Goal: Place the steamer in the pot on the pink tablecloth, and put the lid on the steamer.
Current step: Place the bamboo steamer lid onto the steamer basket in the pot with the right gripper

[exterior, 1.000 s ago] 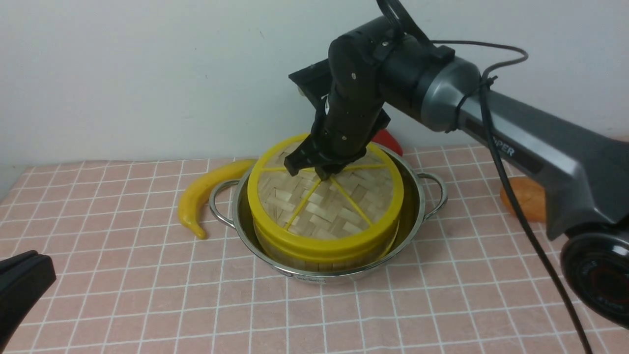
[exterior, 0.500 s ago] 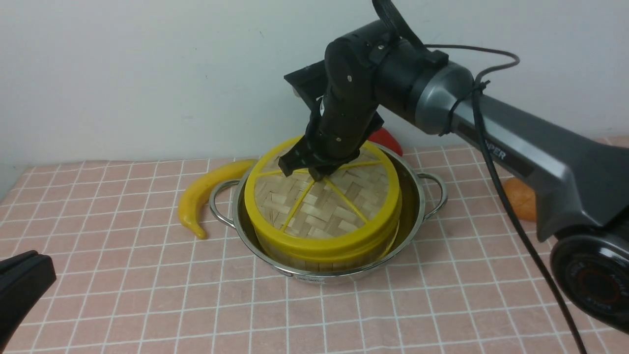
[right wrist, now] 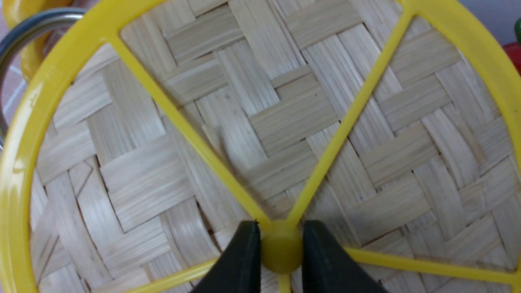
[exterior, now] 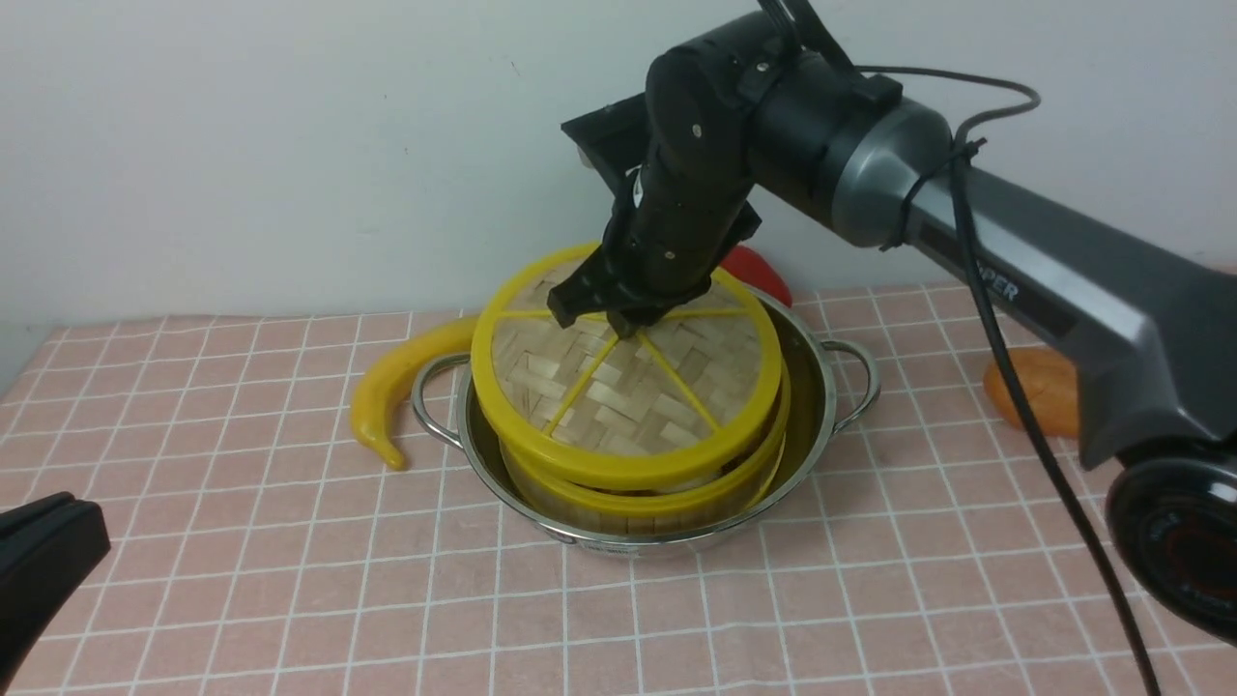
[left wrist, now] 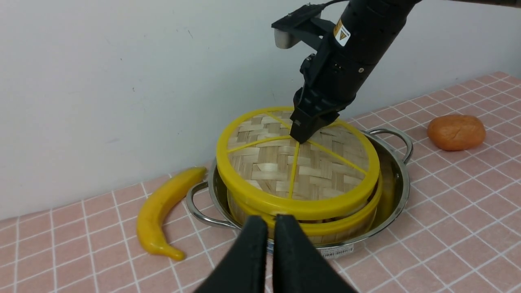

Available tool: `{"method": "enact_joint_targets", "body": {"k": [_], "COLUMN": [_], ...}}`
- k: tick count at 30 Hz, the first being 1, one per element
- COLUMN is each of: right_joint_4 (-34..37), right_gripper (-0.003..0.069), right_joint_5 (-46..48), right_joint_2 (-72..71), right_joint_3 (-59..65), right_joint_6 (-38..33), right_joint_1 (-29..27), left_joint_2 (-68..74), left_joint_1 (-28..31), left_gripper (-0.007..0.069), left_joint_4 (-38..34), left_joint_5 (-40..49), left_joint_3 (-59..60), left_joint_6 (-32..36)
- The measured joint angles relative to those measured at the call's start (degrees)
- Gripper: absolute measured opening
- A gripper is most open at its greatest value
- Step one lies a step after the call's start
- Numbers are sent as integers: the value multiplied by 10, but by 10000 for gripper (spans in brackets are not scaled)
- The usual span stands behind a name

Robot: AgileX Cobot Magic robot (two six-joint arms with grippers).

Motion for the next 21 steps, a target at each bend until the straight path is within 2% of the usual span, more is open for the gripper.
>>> {"method": "enact_joint_targets", "body": {"k": [21], "right_joint_4": [-18], "right_gripper": [143], "right_joint_5": [1], "right_joint_2": [-30], "right_joint_3": [1], "right_joint_6": [6], "right_joint_1": [0], "left_joint_2": [0], "left_joint_1": [0], "left_gripper": [22], "left_joint_4": [0], "left_joint_5": [4], "left_joint_3": [0], "left_joint_6": [0]}}
